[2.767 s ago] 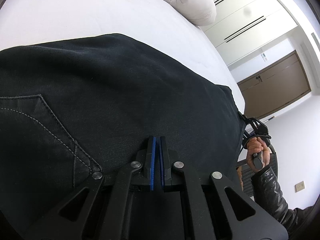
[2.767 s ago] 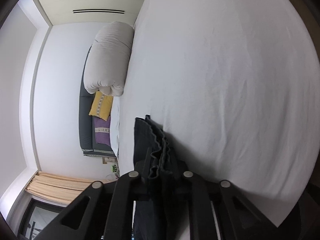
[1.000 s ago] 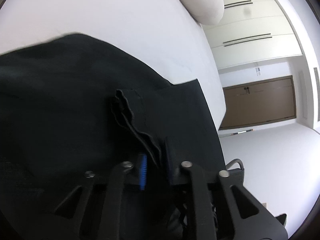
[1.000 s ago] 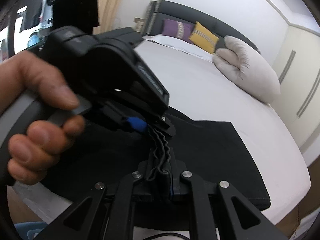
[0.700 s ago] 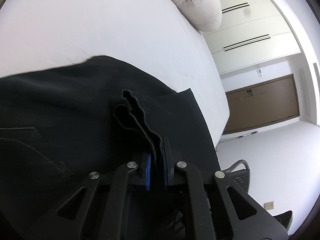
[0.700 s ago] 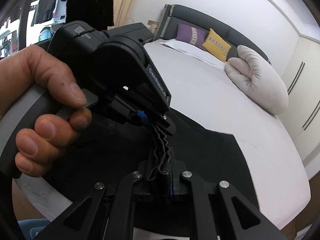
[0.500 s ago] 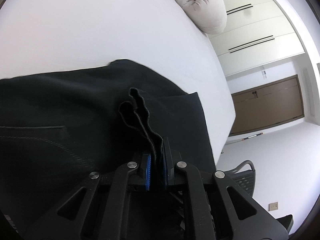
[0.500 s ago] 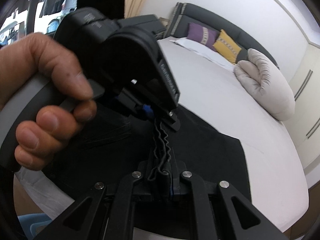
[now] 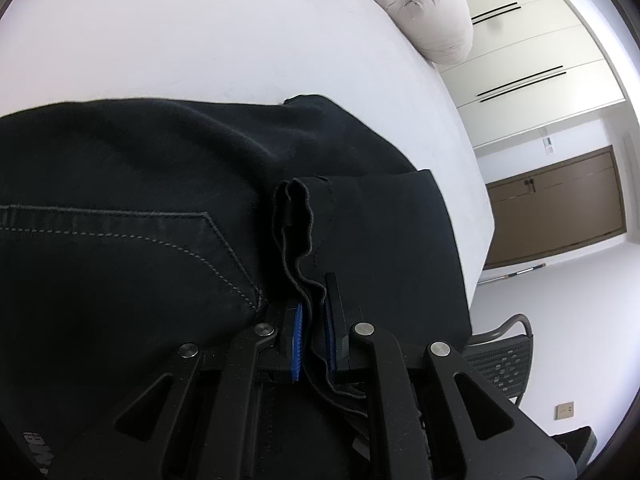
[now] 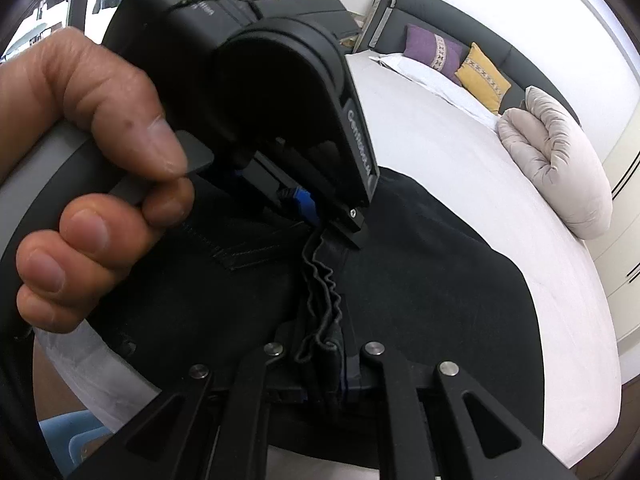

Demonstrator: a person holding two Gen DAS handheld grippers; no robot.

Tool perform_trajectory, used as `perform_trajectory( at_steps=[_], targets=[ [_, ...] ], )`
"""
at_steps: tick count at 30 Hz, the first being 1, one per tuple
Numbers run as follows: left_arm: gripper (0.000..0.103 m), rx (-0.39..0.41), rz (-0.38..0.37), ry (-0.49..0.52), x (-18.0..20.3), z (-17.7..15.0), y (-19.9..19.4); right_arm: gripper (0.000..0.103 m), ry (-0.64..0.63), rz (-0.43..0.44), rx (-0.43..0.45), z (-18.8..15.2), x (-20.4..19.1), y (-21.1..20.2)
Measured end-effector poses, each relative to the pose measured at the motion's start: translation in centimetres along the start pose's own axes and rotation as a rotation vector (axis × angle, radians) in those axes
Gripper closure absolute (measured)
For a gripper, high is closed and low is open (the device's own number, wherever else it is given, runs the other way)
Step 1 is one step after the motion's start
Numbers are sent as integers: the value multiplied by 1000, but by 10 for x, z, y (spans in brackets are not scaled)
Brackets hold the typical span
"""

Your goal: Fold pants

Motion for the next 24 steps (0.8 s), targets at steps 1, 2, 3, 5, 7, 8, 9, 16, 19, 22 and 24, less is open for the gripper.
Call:
perform_trajectory(
  at_steps=[1,2,3,5,7,8,9,16,19,22,24],
  targets=[
    [94,0,2,8,-1,-1,-1,88,-4,5,-8,-1,0,1],
    [94,2,2,16,0,-2,-2,88,1,6,-4,-2,2,1],
    [94,5,6,20,0,-2,-4,88,10,9,-4,-2,3,0],
    [93,12,26,26,1,-3,-8,79,59,31,-5,-4,10,-4],
    [93,32,81,66,6,0,-21,66,122,76,-7,-7,21,-10],
    [93,48,123,94,6,3,-27,61,172,136,-10,-10,26,-18],
    [93,76,194,141,8,7,-35,60,224,188,-15,-13,32,-25],
    [93,126,312,456,80,4,-26,78,698,492,52,-26,146,-62],
    [93,30,346,500,80,-20,13,86,804,537,107,-20,209,-47],
    [93,30,366,534,77,-30,28,87,893,595,77,-17,253,-5],
    [93,16,372,548,81,-30,32,87,929,642,32,-16,267,30]
  ],
)
Point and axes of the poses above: each gripper's, at about its wrist camera, not at the fingertips, and y roughly the way its jaws point, x to its right, z to its top, the point moved 9 cm from there along y, roughly the way its jaws point, and after that the axes turned 13 degrees about x, right-handed, at the moved point
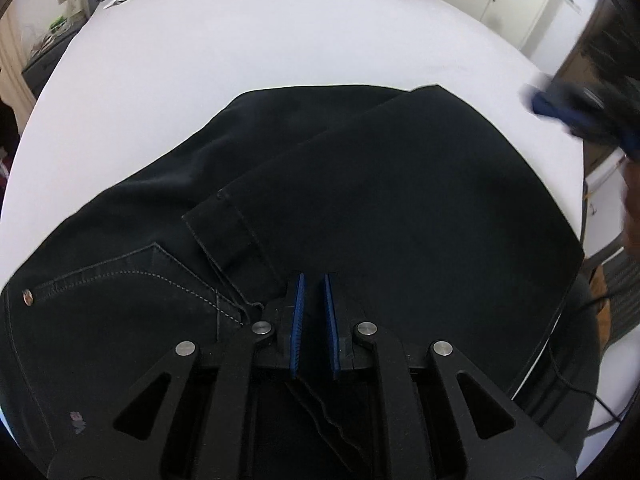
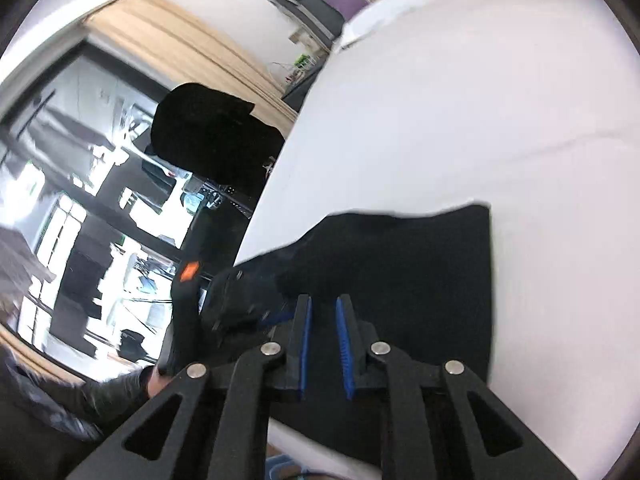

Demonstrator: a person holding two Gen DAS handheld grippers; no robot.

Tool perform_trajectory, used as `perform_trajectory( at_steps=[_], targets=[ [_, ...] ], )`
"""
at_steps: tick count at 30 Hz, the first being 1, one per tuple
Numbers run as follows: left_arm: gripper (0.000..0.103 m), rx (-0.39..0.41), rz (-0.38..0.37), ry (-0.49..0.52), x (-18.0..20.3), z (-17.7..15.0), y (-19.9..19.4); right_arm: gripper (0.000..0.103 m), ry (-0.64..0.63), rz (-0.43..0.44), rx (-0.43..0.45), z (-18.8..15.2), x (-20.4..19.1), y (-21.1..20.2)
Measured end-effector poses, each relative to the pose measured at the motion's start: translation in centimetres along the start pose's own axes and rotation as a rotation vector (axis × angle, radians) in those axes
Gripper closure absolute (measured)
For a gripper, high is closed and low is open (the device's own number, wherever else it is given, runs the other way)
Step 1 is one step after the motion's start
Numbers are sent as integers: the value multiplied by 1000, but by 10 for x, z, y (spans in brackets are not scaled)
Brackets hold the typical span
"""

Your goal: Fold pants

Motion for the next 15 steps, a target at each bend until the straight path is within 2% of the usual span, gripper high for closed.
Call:
perform_trajectory(
  at_steps=[3,6,7,8,12,15],
  targets=[
    [93,-5,-8,-3,5,1,4,87,51,-10,-79,15,33,40],
    [93,-4,2,24,12,4,7,88,151,-43,-142,3,72,68],
    [93,-5,3,26,14,4,8,101,175,-48,-157,-2,81,72],
    [93,-5,2,26,15,5,9,103,192,-44,-167,0,88,77],
    [93,-4,-5,18,18,14,14,103,209,15,-177,-17,88,63],
    [93,2,-4,17,22,15,14,103,185,24,-210,-33,81,52]
  ],
)
Point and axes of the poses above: each gripper's, at about its wrist camera, not at the fingertips, and y roughly the way its jaws point, x to its right, z to its top, the point moved 9 cm from there along y, roughly the way its jaws point, and after that the axes turned 13 degrees about x, right-handed, at the moved point
